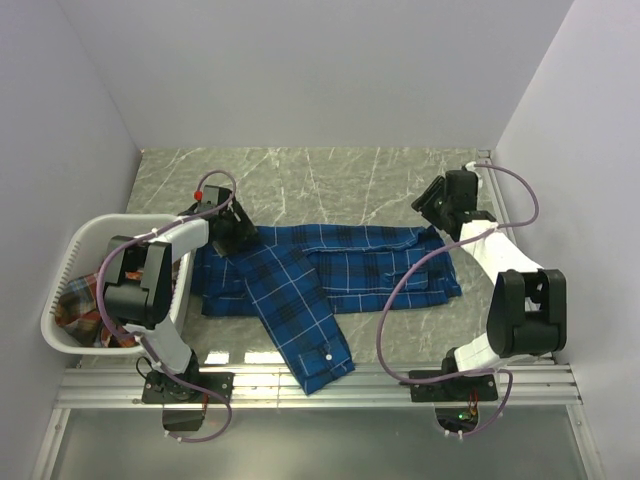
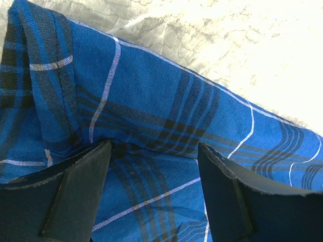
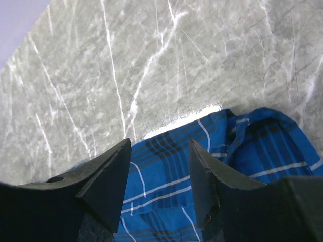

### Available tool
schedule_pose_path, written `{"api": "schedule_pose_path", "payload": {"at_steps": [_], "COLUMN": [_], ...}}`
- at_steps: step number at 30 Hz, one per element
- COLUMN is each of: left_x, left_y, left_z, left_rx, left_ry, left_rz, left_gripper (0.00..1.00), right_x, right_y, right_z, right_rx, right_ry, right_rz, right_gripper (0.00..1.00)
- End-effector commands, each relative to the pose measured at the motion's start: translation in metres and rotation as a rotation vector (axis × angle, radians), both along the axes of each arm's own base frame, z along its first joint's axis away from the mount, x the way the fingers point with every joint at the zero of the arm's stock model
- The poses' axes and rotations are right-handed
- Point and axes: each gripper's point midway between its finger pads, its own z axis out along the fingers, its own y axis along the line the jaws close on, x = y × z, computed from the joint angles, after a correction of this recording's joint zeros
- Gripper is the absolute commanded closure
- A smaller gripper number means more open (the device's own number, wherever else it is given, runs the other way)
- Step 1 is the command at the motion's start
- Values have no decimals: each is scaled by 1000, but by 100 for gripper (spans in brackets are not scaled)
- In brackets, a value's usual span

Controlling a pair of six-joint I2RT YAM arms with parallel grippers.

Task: Fold and stack the long sleeve shirts
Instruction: Fold the shirt

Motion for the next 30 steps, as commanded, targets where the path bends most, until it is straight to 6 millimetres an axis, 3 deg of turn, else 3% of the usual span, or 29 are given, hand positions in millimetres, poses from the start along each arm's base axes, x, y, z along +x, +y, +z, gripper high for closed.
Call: {"api": "schedule_pose_path", "payload": {"at_steps": [1,4,5,6,9,10,12,13,16,20,24,27,30], "left_x": [-18,-19,-20,-20,-21,-21,-22,-21,-23,-23,-23,-23,-15], "left_y": [9,9,9,9,9,7,8,9,11,11,11,11,8], "left_z": [-9,-10,-11,-13,-16,-17,-19,-19,-19,-17,-18,-13,12], "left_rx": [51,50,51,52,49,41,41,45,55,52,49,52,56], "left_ry": [64,64,66,69,78,80,88,87,90,88,88,81,13], "left_rz": [-3,-1,0,0,1,-2,2,6,10,12,16,9,-20], "left_gripper": [23,23,23,23,23,23,23,23,23,23,23,23,22], "right_x": [2,5,3,-1,-8,-11,-15,-19,-22,-25,-41,-48,-38], "right_y": [3,16,24,51,96,104,108,102,75,26,-22,-49,-46], "right_z": [11,35,32,36,18,-3,-19,-40,-69,-81,-95,-94,-61], "right_rx": [-65,-54,-27,67,275,314,389,392,374,343,257,185,91], "right_ry": [-4,-101,-112,-128,-77,-48,-13,40,121,139,210,215,129], "right_rz": [-10,30,55,169,298,306,265,217,114,-37,-187,-252,-159], "right_gripper": [44,44,44,44,44,44,44,44,44,44,44,44,44]}}
